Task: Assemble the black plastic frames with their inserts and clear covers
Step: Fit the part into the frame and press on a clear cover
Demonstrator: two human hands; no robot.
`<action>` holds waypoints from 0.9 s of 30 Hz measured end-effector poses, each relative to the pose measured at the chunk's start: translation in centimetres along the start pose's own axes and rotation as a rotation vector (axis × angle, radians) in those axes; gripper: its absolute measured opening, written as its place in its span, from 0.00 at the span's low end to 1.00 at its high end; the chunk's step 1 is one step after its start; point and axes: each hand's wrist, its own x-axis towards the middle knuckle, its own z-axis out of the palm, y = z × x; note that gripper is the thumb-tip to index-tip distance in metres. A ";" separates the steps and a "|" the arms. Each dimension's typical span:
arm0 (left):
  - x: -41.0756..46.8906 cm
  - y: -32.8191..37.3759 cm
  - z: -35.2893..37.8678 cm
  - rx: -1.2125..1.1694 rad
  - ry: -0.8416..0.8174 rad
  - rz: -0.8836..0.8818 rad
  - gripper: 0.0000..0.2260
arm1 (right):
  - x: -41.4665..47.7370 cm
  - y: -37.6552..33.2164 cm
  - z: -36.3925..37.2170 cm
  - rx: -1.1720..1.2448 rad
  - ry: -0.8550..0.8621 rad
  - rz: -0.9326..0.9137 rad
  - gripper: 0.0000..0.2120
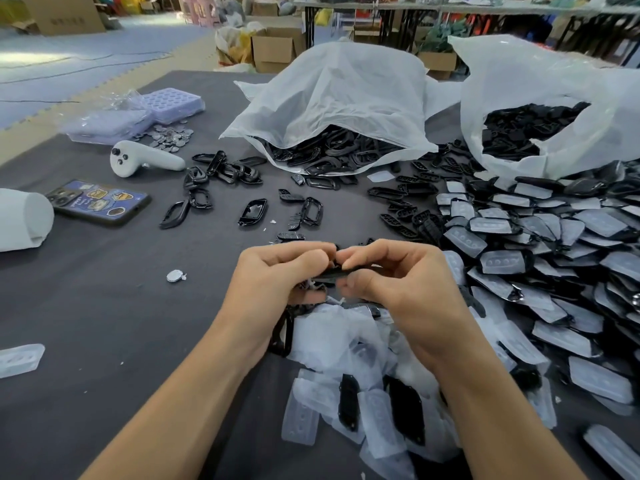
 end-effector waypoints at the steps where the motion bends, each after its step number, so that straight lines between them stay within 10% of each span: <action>1: 0.0 0.0 -0.2 0.042 -0.029 -0.014 0.11 | -0.1 0.0 0.0 -0.047 -0.033 -0.041 0.13; 5: 0.0 0.1 -0.6 0.188 -0.121 -0.028 0.17 | -0.3 0.5 0.3 -0.260 -0.026 -0.128 0.14; 9: 0.7 0.2 -1.2 0.083 0.164 -0.034 0.14 | -0.5 0.5 0.9 -0.412 0.122 -0.138 0.15; 12: 1.0 -0.2 -1.5 0.058 0.211 -0.039 0.16 | -1.1 0.1 1.2 -0.688 -0.037 -0.042 0.05; 16: 0.9 -0.6 -1.2 0.146 0.136 -0.045 0.21 | -1.2 0.3 2.0 -1.041 -0.248 0.111 0.15; 27: 0.5 0.0 -1.3 -0.025 -0.048 -0.076 0.15 | -0.1 1.1 0.4 -0.556 0.042 0.081 0.08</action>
